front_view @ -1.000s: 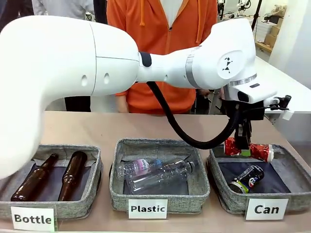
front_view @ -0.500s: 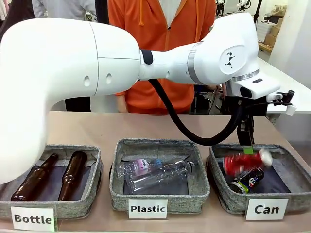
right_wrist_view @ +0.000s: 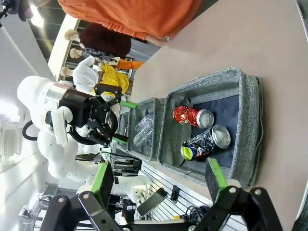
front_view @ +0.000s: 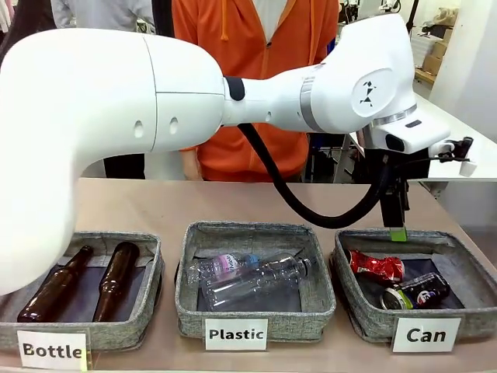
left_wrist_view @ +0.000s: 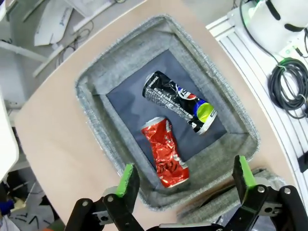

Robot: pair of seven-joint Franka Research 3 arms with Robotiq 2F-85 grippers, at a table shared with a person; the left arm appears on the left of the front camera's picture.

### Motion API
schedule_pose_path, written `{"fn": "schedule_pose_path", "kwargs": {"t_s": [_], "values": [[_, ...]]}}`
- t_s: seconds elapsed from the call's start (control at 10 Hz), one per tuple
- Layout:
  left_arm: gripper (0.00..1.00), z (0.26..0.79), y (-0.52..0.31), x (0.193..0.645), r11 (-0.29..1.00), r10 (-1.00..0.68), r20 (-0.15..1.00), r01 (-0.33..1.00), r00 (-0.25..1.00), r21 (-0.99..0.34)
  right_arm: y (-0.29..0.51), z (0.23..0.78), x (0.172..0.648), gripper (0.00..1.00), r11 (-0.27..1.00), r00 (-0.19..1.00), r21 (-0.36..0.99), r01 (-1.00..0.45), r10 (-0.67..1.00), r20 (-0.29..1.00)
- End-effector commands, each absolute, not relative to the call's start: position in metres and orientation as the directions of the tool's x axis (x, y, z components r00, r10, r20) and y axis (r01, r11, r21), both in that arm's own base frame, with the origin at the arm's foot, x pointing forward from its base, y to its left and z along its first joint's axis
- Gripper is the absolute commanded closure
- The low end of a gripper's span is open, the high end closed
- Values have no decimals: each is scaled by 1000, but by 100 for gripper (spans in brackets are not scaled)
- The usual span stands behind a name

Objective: Sort the can waste into the basket.
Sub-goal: Pick up the can waste from the table and place it in the right Fabric basket.

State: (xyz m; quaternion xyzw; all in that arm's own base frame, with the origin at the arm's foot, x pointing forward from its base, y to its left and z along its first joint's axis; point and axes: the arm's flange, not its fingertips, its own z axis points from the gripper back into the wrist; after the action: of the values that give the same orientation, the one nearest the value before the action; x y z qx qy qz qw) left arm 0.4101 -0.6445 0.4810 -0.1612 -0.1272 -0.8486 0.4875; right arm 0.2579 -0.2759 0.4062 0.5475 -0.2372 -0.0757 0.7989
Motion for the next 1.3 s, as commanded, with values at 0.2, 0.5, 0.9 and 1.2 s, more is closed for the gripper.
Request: {"fn": "schedule_pose_path", "kwargs": {"t_s": [0.2,0.5,0.9,1.2], "values": [[0,531,-567,409,-396,-814,457,918,-358,14,-241,408,291,0,367,907,912,-185,-293,302],[0,560,-440,377,-202,-838,520,979,-167,-11,-140,407,353,0,406,937,881,-243,-136,321],[0,519,-223,341,234,-659,656,929,368,-287,-54,397,379,0,152,959,949,-276,-18,282],[0,461,-95,327,286,-214,707,735,674,-615,-37,398,381,0,13,972,972,-236,-18,236]]}}
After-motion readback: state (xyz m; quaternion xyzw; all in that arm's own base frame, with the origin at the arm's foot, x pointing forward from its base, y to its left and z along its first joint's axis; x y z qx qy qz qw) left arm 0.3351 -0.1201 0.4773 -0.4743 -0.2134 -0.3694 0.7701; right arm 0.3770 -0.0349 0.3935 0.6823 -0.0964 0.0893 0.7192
